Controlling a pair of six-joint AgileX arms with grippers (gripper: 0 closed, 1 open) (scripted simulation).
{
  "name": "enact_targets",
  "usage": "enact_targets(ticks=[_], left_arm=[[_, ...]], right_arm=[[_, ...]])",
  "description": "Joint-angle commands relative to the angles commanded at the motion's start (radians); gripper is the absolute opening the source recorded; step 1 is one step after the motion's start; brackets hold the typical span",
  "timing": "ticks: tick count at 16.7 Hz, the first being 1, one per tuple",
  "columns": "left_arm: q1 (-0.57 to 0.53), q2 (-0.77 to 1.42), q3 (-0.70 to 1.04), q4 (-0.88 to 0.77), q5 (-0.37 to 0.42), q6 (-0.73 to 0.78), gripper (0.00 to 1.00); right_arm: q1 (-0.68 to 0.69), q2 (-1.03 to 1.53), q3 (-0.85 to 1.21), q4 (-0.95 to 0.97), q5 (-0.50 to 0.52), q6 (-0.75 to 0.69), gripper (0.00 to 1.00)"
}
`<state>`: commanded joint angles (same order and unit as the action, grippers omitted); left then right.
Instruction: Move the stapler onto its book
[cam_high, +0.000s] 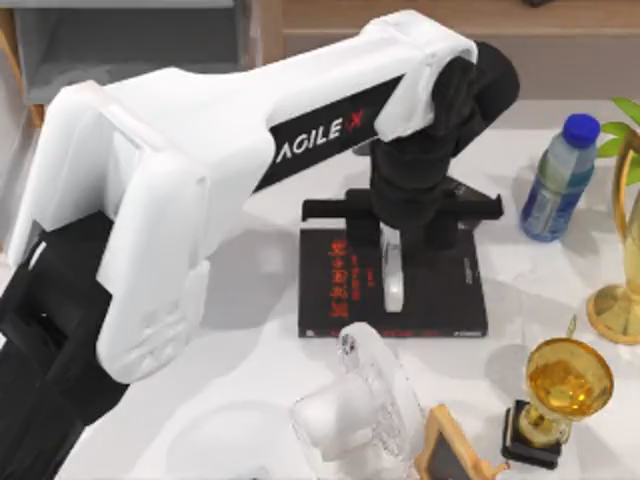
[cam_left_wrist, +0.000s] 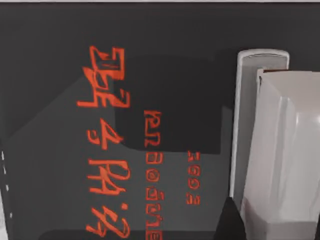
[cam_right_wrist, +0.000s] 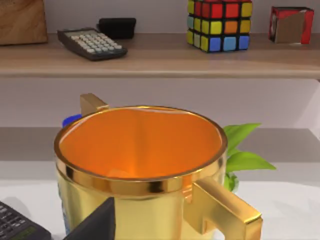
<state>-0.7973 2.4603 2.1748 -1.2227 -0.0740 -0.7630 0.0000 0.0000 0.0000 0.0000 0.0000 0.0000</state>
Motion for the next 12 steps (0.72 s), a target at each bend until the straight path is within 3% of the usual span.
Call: enact_targets(ticks=[6,12], left_arm=[[0.0,0.0,0.0,0.0,0.0,0.0,0.98],[0.0,0.0,0.0,0.0,0.0,0.0,1.0]], right_arm=[[0.0,0.0,0.0,0.0,0.0,0.0,1.0],[0.0,0.0,0.0,0.0,0.0,0.0,1.0]])
